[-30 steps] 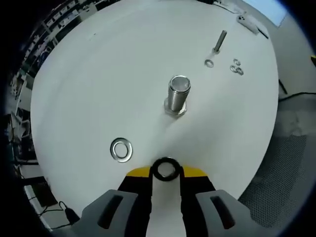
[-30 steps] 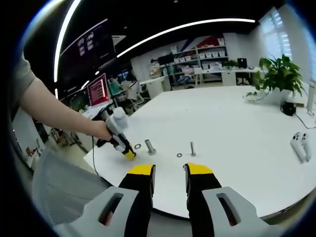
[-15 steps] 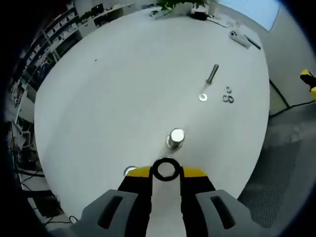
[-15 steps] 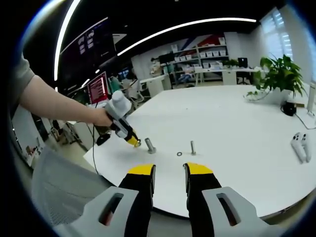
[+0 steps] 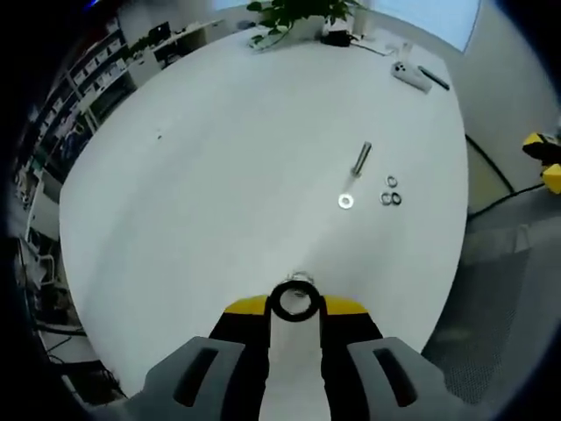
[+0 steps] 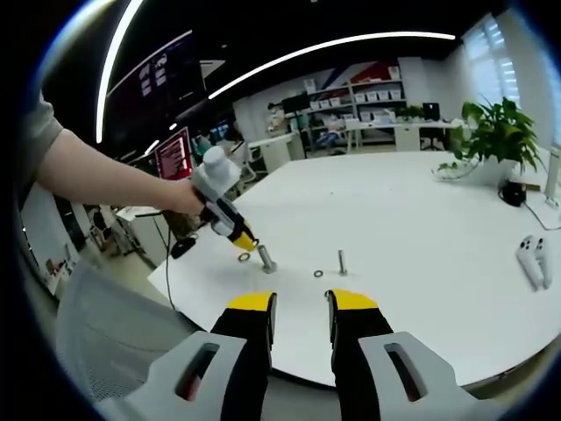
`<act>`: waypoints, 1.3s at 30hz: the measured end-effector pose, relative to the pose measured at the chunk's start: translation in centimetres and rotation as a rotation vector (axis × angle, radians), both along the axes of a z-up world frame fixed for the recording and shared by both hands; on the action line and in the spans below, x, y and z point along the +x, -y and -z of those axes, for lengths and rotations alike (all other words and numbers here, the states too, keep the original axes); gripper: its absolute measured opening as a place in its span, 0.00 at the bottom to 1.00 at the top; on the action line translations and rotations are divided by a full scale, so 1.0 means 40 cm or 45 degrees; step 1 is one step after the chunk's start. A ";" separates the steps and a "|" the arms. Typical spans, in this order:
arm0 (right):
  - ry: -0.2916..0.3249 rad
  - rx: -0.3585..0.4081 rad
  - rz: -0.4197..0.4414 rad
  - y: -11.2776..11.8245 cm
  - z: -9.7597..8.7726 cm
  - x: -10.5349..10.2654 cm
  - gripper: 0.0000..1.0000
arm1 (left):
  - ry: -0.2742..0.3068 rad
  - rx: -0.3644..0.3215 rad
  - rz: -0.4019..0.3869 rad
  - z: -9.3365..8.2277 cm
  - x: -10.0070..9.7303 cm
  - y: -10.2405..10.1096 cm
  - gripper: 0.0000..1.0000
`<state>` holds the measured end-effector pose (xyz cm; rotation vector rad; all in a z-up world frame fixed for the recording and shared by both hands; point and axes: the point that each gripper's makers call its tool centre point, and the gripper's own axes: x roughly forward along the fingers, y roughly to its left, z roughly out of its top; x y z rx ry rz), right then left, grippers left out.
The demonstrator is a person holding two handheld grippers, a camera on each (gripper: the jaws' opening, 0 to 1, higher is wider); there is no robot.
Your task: Place the washer onto the threaded stud by aligning its center hole with the stud, sliding it down to the base, and recovering from edge contact or off-axis alignment until the washer reaches the visible bottom stop.
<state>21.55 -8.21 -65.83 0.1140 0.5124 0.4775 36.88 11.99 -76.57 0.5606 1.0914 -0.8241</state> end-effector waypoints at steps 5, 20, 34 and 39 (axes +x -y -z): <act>0.001 -0.001 0.000 0.000 0.000 0.000 0.27 | -0.005 0.015 0.029 0.007 0.005 0.017 0.19; 0.002 0.001 0.003 0.001 0.000 0.001 0.27 | -0.008 0.081 0.094 0.033 0.012 0.029 0.19; 0.003 0.000 0.006 0.002 0.000 0.002 0.26 | -0.038 0.199 0.183 0.063 0.009 0.039 0.19; 0.001 -0.002 0.007 0.002 0.000 0.001 0.26 | -0.053 0.230 0.198 0.090 0.008 0.038 0.19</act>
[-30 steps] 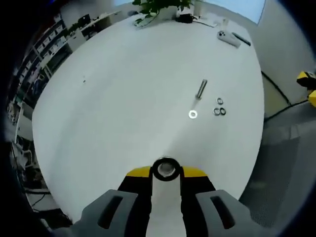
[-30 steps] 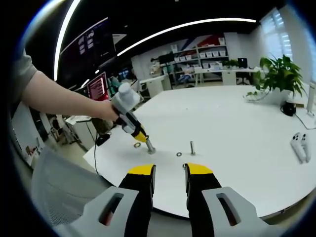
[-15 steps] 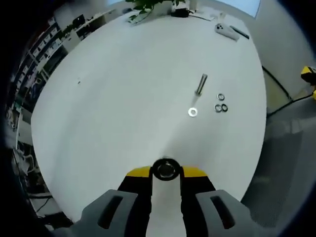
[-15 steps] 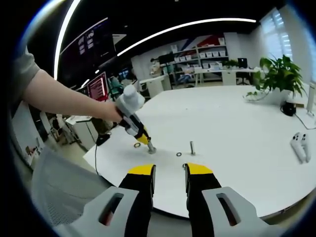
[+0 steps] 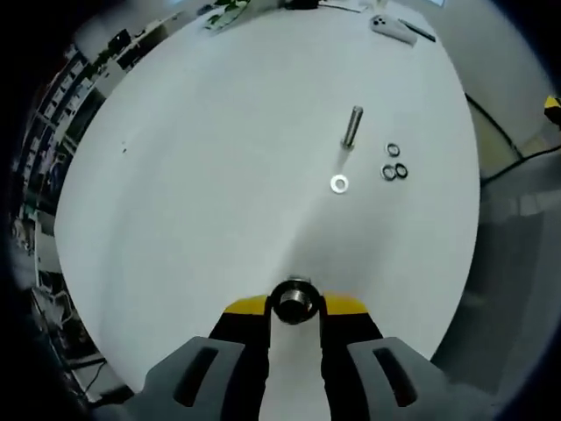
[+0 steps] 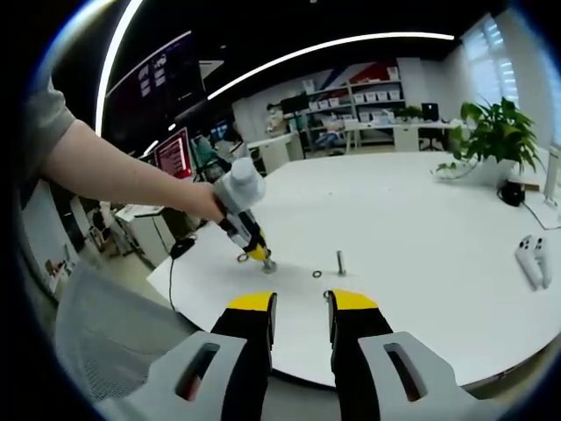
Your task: Place the washer onto the threaded stud by aligning its center hole with the stud, sliding it down to the base, and recovering from edge contact or off-axis alignment until the washer reaches the visible bottom stop.
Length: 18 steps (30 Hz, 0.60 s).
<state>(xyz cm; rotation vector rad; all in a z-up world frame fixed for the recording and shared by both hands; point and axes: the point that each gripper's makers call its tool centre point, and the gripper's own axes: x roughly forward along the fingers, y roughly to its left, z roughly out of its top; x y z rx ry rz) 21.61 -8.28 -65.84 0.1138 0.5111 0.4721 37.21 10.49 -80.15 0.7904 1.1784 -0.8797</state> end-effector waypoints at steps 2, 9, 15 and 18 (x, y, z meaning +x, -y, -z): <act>0.001 0.000 0.001 0.000 -0.001 0.001 0.26 | -0.003 0.006 0.001 0.012 0.002 0.000 0.19; 0.000 -0.001 0.008 0.003 0.001 0.001 0.26 | -0.023 0.040 0.004 0.050 -0.002 -0.001 0.19; 0.001 0.000 0.012 0.004 0.000 0.001 0.26 | -0.014 0.029 0.018 0.064 0.000 -0.002 0.19; 0.004 0.001 0.006 0.002 -0.001 0.000 0.26 | -0.019 0.011 0.017 0.068 -0.003 -0.005 0.20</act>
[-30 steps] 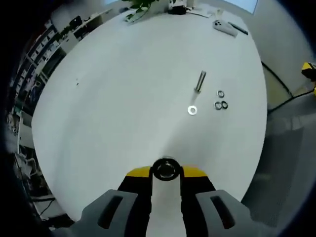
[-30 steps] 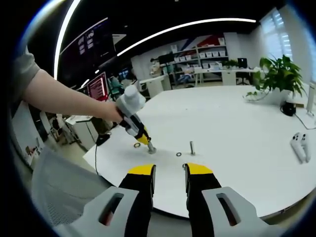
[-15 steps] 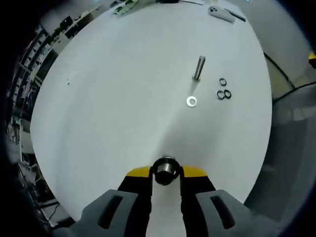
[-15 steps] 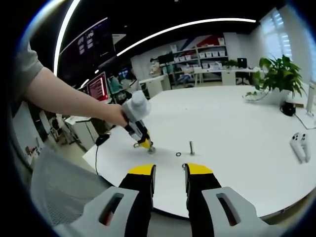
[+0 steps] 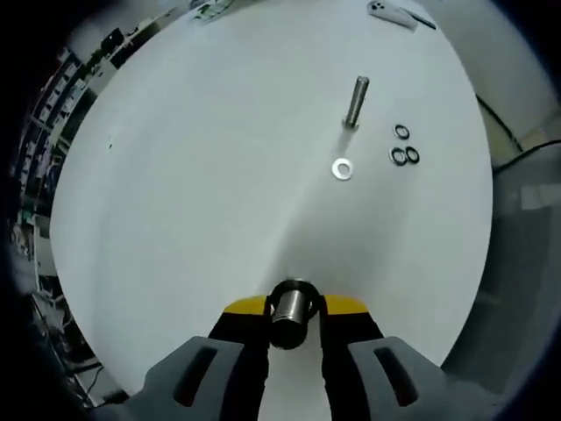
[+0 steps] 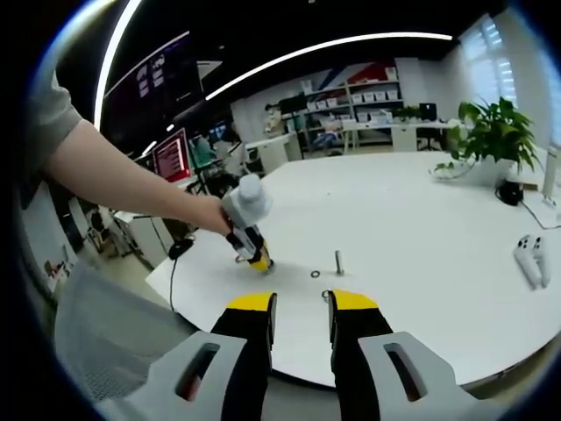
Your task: Place the washer onto the threaded stud by aligning its center hole with the stud, sliding it down to the base, and recovering from edge contact or off-axis alignment until the washer reaches the visible bottom stop.
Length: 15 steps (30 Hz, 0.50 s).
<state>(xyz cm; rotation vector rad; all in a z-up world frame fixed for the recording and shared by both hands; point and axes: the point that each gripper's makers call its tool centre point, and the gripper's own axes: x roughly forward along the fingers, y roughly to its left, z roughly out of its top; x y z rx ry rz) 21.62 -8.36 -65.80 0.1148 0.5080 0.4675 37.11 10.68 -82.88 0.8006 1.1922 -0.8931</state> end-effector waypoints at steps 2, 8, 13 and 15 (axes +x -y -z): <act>-0.002 -0.004 0.001 0.001 0.001 0.000 0.26 | -0.004 -0.014 -0.018 -0.007 0.000 -0.001 0.20; -0.004 -0.006 -0.001 0.001 0.002 0.000 0.26 | -0.020 -0.091 -0.086 -0.011 -0.001 -0.003 0.22; -0.004 -0.005 0.000 0.001 0.002 0.001 0.26 | 0.003 -0.094 -0.099 -0.019 0.003 -0.041 0.27; -0.005 -0.008 -0.003 0.000 0.003 0.001 0.26 | 0.007 -0.092 -0.126 -0.020 0.006 -0.067 0.27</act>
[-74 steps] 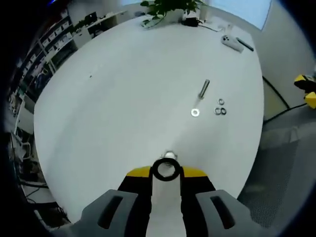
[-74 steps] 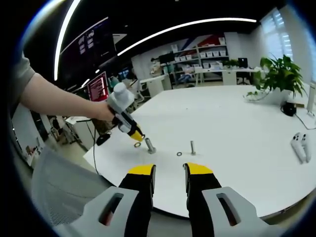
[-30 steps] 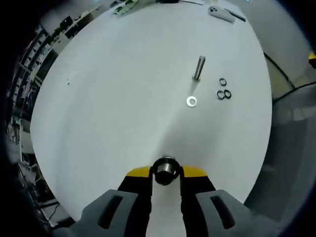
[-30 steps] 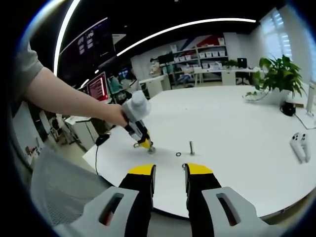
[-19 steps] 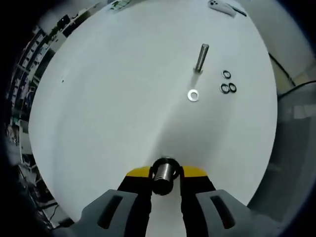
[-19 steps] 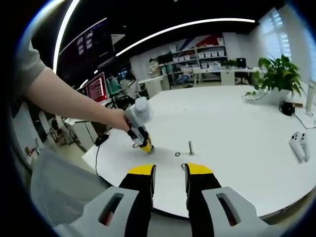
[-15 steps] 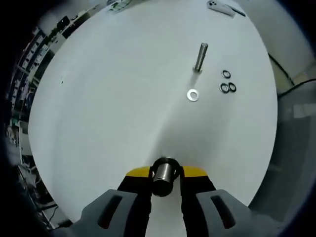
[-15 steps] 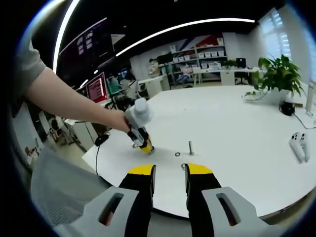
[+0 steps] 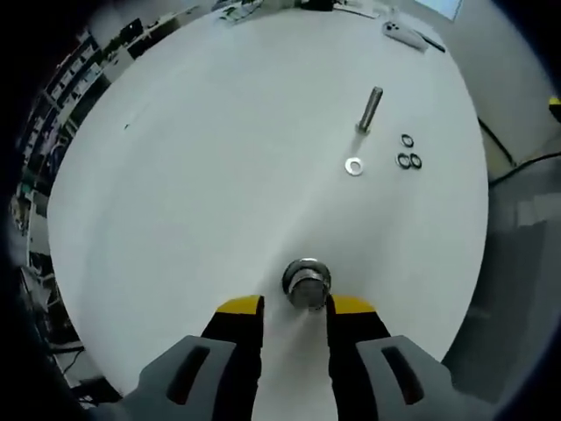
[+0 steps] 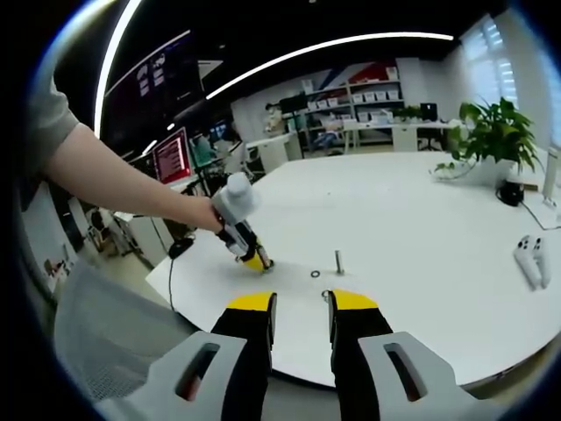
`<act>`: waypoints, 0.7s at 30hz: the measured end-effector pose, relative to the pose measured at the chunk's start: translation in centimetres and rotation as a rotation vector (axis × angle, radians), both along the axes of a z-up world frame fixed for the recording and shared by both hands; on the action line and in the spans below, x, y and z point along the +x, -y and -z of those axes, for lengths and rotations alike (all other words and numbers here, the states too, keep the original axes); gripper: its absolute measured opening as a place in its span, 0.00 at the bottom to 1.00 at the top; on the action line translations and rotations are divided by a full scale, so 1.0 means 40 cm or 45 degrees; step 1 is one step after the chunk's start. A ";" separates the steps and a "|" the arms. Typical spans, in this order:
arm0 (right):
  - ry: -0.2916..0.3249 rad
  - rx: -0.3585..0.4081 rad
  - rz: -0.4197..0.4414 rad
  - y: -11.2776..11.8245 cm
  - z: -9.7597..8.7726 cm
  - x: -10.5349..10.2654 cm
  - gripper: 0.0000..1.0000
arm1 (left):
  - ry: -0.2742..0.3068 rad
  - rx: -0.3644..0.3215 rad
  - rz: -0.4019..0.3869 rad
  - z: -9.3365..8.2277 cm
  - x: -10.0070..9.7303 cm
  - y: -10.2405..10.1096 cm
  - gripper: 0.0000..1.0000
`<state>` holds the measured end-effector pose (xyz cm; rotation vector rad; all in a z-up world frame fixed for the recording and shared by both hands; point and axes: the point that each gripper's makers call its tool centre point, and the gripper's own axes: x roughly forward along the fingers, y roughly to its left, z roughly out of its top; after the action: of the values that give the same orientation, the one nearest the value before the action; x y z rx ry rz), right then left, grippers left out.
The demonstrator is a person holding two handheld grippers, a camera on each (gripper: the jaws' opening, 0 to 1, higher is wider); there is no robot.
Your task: Place the washer onto the threaded stud by aligning its center hole with the stud, sliding it down to the base, and recovering from edge contact or off-axis alignment until the washer reaches the visible bottom stop.
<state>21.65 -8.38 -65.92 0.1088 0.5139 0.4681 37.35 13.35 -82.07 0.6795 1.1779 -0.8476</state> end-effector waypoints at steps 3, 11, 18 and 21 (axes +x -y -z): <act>0.000 0.000 0.001 0.000 0.000 0.000 0.26 | -0.001 -0.022 -0.085 -0.004 0.004 -0.035 0.27; -0.005 -0.003 0.000 0.001 0.002 -0.001 0.26 | 0.031 0.015 -0.169 0.006 0.011 -0.116 0.30; -0.008 -0.005 0.006 0.003 0.003 -0.001 0.26 | 0.021 0.031 -0.267 0.028 0.017 -0.165 0.30; -0.008 -0.008 0.004 0.003 0.003 -0.002 0.26 | 0.008 0.045 -0.276 0.041 0.022 -0.176 0.30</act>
<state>21.59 -8.51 -66.04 0.1049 0.5212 0.4634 38.23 20.39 -83.69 0.5710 1.2381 -0.6434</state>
